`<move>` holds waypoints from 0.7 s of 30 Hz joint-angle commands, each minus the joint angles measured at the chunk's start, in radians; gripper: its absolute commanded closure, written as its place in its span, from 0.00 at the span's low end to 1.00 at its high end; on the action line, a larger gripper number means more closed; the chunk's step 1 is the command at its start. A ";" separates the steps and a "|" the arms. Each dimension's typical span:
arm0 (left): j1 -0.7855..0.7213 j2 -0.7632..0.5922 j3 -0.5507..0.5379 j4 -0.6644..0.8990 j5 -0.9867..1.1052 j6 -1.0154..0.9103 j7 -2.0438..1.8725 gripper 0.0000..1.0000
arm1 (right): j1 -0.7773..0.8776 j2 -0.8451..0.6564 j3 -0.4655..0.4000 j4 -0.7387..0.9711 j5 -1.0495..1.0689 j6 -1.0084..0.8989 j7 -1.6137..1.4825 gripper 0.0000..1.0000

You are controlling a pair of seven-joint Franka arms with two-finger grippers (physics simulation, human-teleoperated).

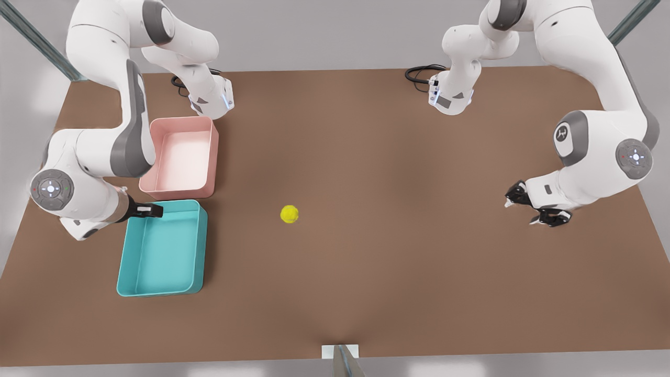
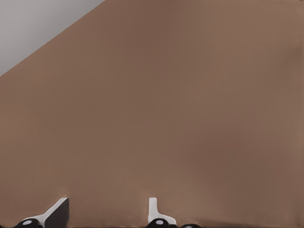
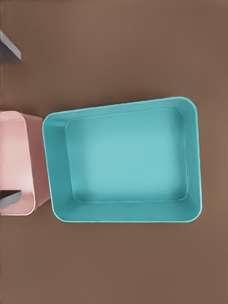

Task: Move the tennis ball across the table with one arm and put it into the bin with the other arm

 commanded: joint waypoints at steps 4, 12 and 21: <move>-0.003 -0.019 0.004 0.008 0.015 -0.182 -0.855 0.00 | 0.155 0.131 0.005 0.016 0.144 0.191 0.013 0.00; -0.005 0.006 -0.002 0.012 0.017 -0.185 -0.855 0.00 | 0.269 0.208 0.005 -0.203 0.145 0.723 0.401 0.00; -0.008 0.007 -0.011 0.012 0.020 -0.200 -0.861 0.00 | 0.304 0.027 0.034 -0.616 0.147 0.936 0.383 0.00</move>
